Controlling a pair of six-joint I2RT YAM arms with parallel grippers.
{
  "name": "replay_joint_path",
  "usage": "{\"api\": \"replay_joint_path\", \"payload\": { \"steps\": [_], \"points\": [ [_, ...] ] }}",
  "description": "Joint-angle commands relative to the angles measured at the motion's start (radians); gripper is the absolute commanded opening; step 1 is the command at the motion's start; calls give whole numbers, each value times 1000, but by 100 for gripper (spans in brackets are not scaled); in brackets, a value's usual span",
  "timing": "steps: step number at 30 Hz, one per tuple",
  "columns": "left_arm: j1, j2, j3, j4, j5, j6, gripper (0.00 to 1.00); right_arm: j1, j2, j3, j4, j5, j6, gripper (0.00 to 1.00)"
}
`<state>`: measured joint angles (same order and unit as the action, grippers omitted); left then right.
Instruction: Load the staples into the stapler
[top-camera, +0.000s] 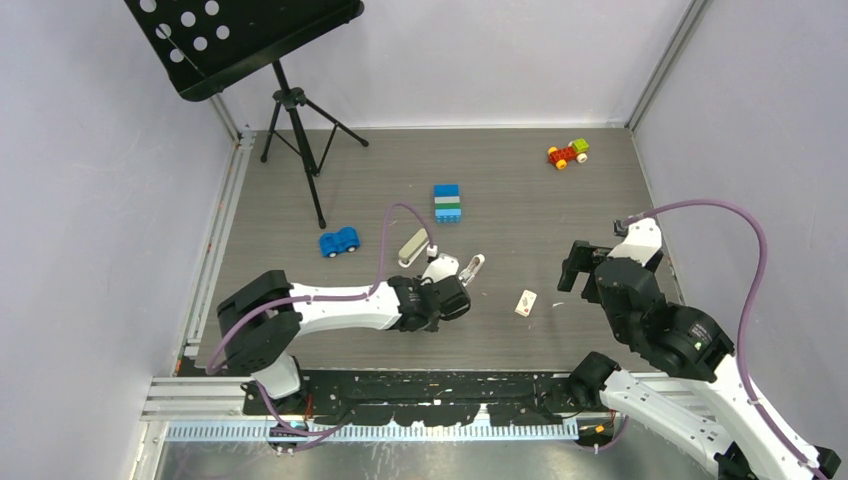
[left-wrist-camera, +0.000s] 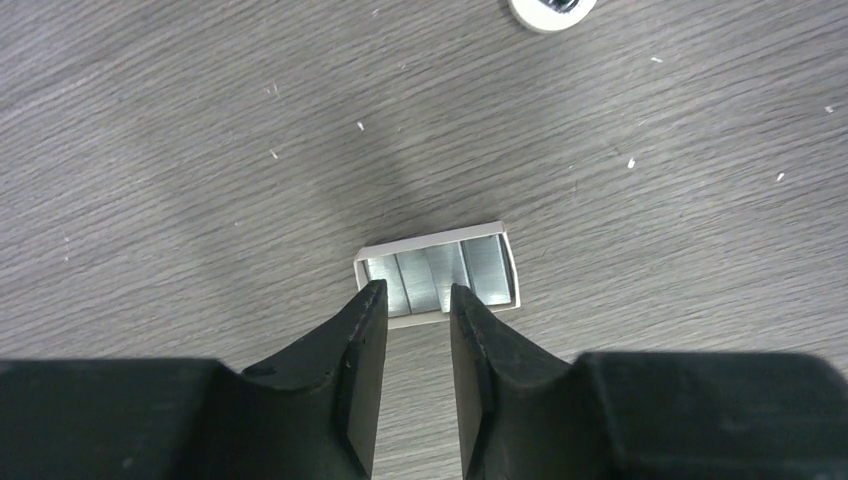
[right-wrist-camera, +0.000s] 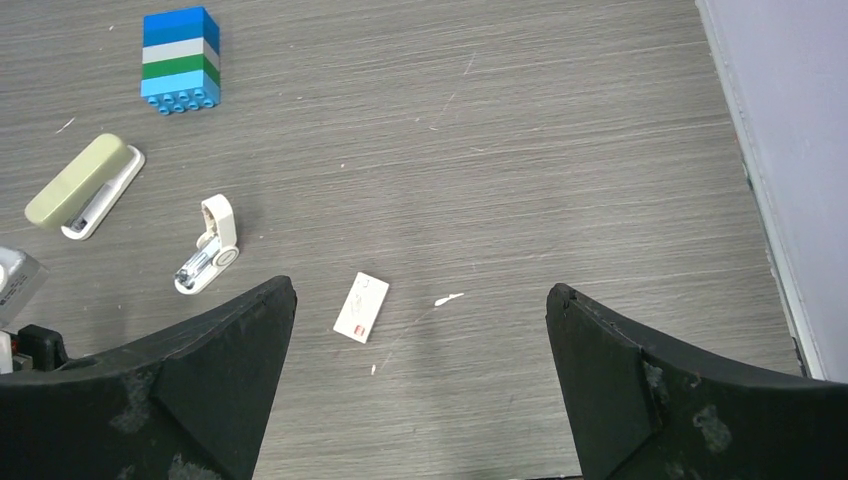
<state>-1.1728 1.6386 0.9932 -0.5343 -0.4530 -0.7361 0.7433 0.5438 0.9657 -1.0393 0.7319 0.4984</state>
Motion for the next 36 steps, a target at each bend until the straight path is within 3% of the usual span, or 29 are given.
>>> {"api": "replay_joint_path", "payload": {
  "steps": [1, 8, 11, 18, 22, 27, 36],
  "points": [
    [5, -49, -23, 16, -22, -26, 34, 4, 44, 26, 75, -66, 3, 100],
    [21, -56, -54, 42, -5, -40, 45, 4, 125, -111, 278, -391, 136, 99],
    [31, -95, -70, 37, -18, -40, 52, 3, 172, -194, 393, -500, 196, 94],
    [88, -220, -166, 97, 16, -56, 50, 5, 354, -338, 695, -696, 295, 79],
    [162, -269, -250, 195, 127, -70, 43, 23, 479, -378, 845, -760, 337, 75],
    [200, -270, -289, 269, 211, -77, 36, 61, 571, -384, 916, -759, 354, 73],
    [214, -258, -330, 368, 290, -109, 34, 109, 658, -397, 970, -743, 375, 72]
  ]
}}
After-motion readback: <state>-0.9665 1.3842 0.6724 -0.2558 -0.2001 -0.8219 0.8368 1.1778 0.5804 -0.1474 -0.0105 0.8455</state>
